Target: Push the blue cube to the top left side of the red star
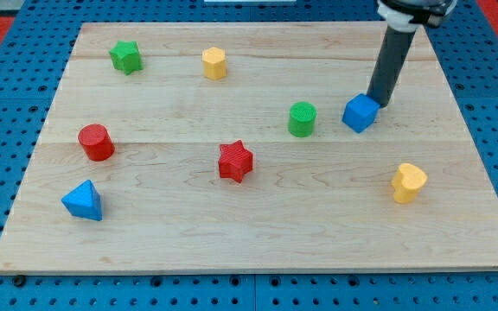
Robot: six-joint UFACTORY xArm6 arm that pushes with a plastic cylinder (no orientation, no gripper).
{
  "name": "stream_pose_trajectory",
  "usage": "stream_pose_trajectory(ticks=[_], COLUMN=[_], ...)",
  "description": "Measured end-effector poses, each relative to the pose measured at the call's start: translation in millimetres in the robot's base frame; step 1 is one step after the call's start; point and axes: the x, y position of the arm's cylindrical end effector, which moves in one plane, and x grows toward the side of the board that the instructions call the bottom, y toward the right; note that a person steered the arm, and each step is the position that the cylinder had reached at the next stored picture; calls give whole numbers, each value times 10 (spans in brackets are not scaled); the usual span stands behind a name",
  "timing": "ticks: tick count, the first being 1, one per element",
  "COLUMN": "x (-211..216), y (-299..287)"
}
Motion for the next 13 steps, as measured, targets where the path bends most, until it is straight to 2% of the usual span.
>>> stream_pose_trajectory(ticks=[1, 3, 4, 6, 7, 8, 9, 11, 12, 13], x=[-8, -230, 44, 548, 645, 575, 226, 312, 266, 558], y=[-889, 65, -21, -563, -1323, -1381, -1240, -2109, -2251, -2179])
